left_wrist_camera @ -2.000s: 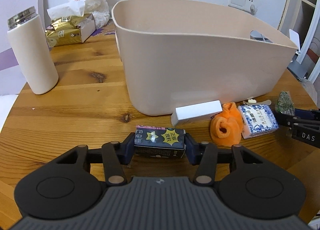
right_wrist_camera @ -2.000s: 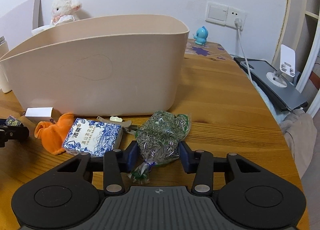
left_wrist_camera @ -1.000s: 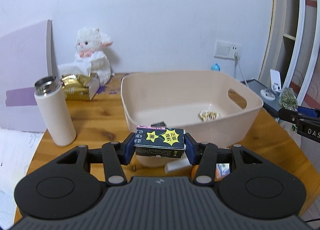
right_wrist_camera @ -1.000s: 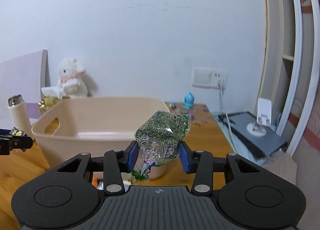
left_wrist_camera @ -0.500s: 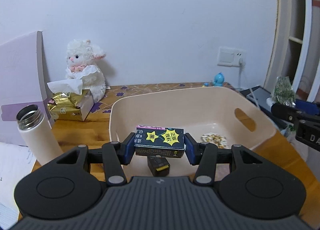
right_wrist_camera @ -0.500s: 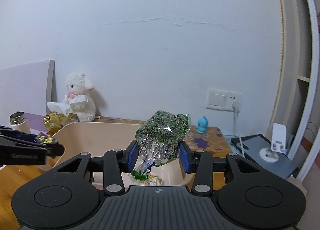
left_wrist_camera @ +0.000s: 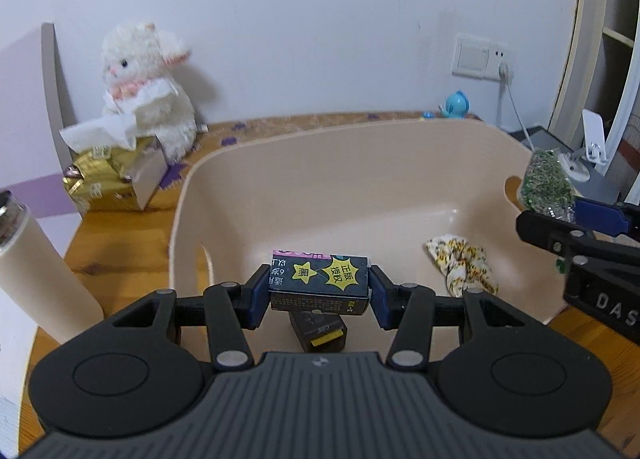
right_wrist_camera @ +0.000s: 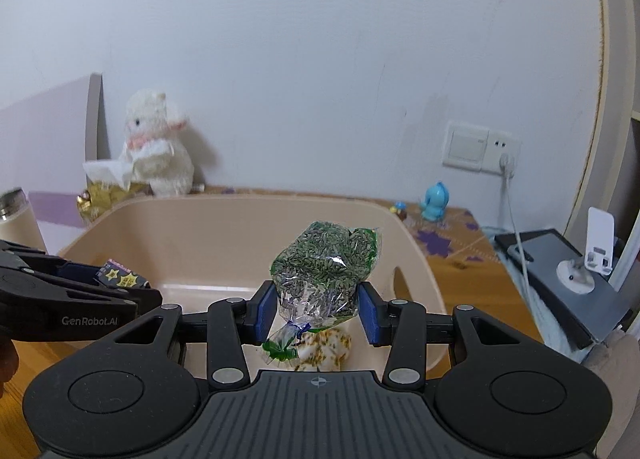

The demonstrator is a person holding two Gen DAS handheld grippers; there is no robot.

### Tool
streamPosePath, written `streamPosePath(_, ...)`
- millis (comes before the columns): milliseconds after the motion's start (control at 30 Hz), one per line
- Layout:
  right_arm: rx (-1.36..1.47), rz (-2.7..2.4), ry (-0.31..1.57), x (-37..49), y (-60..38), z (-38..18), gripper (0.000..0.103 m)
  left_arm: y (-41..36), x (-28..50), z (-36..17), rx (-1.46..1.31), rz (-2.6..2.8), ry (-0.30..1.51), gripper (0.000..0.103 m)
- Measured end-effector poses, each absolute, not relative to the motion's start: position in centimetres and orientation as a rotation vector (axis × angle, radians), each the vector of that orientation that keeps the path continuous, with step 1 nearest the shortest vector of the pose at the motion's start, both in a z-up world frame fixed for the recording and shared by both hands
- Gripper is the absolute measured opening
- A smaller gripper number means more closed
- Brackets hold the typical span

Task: Organize objects
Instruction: 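Release the star box and green bag into the beige bin with both tools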

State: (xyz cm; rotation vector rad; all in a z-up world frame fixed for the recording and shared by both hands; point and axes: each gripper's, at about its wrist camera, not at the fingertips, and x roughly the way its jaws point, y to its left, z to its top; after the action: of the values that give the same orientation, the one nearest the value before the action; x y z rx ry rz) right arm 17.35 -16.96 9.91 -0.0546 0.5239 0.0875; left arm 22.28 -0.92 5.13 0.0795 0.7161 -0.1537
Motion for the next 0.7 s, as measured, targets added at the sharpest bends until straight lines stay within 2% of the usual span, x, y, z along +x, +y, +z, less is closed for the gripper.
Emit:
streamPosePath(167,-0.071,0.095,0.569,18.0,-16.5,8.8,0.042,-1.3,22.3,4.8,0.131,-0.134,0.709,0.053)
streamPosePath(233,-0.072,0.097,0.57,18.0,-16.4,8.6,0.053,-1.1,22.4,4.9,0.118,-0.137,0.716,0.054)
streamPosePath(267,-0.074,0.099,0.566,17.8,-16.4,8.6,0.053,-1.0,22.3,5.1,0.107,-0.14,0.718,0.055)
streamPosePath(300,-0.078,0.099,0.559,17.6,-16.3,8.7,0.054,-0.9,22.2,5.2,0.101,-0.143,0.72,0.062)
streamPosePath(400,-0.087,0.091,0.528,16.7,-16.4,9.4,0.066,-0.8,21.6,5.9,0.097,-0.129,0.7,0.079)
streamPosePath(533,-0.081,0.076,0.479,15.3,-16.8,10.6,0.086,-0.6,20.2,7.1,0.092,-0.123,0.666,0.085)
streamPosePath(600,-0.079,0.07,0.46,14.4,-16.9,11.1,0.091,-0.3,19.3,7.7,0.084,-0.12,0.654,0.089)
streamPosePath(700,-0.084,0.063,0.446,13.2,-16.9,11.5,0.097,0.4,17.9,8.4,0.067,-0.114,0.644,0.089)
